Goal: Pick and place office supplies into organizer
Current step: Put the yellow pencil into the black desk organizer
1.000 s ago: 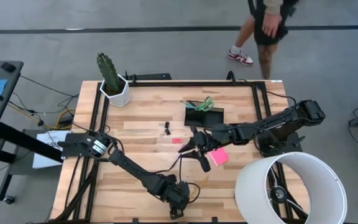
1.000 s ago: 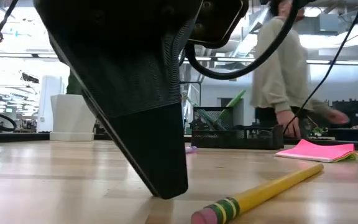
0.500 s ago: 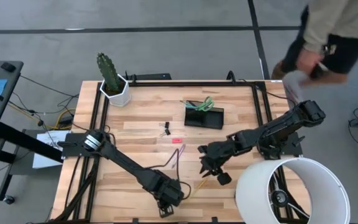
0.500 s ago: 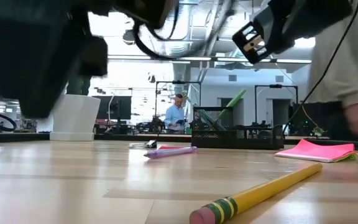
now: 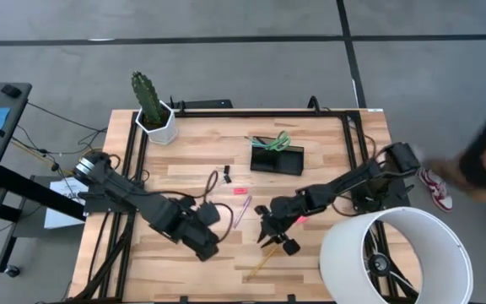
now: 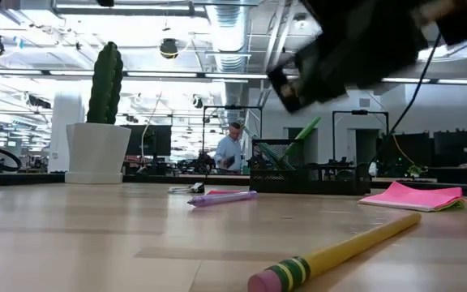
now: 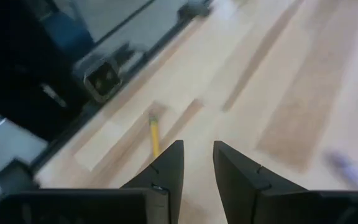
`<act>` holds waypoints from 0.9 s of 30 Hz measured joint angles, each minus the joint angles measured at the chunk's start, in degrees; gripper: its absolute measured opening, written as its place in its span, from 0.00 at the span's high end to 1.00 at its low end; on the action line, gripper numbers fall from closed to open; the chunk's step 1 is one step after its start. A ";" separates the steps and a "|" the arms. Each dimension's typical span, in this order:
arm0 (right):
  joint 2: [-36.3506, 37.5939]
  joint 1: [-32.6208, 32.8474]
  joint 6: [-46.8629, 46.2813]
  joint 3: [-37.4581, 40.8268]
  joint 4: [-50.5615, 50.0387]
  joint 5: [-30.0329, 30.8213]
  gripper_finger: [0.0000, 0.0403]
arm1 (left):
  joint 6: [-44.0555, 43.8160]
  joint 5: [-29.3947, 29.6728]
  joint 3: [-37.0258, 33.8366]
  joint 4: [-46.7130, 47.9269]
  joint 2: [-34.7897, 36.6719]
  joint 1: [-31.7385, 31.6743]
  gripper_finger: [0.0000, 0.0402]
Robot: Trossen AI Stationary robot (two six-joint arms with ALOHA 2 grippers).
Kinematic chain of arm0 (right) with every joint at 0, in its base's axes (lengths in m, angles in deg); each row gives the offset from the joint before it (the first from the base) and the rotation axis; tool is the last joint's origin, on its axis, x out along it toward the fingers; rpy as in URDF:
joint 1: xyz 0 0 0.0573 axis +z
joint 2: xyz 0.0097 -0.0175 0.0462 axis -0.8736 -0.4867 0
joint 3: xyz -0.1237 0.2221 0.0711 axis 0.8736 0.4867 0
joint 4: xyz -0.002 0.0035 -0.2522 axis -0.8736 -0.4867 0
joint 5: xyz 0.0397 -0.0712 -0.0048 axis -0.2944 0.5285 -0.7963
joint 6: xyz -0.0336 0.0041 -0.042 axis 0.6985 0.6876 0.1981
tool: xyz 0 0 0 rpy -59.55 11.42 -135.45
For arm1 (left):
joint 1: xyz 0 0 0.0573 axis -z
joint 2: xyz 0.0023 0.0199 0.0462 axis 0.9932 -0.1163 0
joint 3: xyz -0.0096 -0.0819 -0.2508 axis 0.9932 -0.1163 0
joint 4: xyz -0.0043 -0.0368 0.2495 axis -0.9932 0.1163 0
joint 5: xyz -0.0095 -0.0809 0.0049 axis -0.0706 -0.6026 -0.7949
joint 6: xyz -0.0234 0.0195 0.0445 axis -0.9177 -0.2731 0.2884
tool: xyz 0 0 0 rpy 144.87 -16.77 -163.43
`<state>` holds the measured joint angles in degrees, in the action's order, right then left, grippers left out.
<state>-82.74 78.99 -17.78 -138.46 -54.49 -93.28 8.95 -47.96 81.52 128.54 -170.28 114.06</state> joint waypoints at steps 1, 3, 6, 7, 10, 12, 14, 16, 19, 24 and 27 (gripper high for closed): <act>-1.18 0.27 0.01 0.21 0.70 -0.26 0.80 | -0.70 0.51 0.00 0.95 0.78 0.02 0.72; -4.17 0.95 0.38 0.05 5.17 -0.86 0.80 | -1.72 1.20 0.00 2.85 2.04 0.02 0.72; -8.31 2.07 1.41 0.09 6.74 -2.12 0.80 | -2.98 1.24 0.00 5.32 3.03 0.02 0.72; -9.82 2.44 1.41 0.09 6.90 -2.47 0.80 | -3.33 1.27 0.02 6.07 3.06 0.02 0.72; -12.11 3.47 1.41 0.15 6.30 -4.71 0.80 | -3.54 1.20 0.00 8.57 2.95 0.02 0.72; -13.15 4.12 1.61 0.06 5.89 -4.62 0.80 | -3.44 1.20 0.00 9.29 2.87 0.02 0.72; -13.47 4.41 1.98 0.00 5.26 -4.50 0.80 | -3.44 1.22 0.00 9.56 2.80 -0.15 0.72; -14.19 4.23 3.12 0.06 4.67 -4.06 0.80 | -3.29 1.23 0.00 10.07 2.80 -0.36 0.72; -14.08 4.23 5.66 -0.13 3.08 -1.24 0.80 | -1.94 1.30 0.00 10.61 2.80 -0.53 0.72; -15.75 3.72 11.47 -0.24 2.59 1.76 0.80 | -1.08 1.55 0.00 11.57 2.79 -0.87 0.72; -18.92 2.72 12.34 -0.38 7.06 0.46 0.80 | -0.61 1.69 0.00 12.73 2.78 -0.92 0.72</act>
<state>-101.66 81.71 -5.44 -138.85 -47.44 -92.82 8.33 -46.28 81.52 141.27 -167.51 113.15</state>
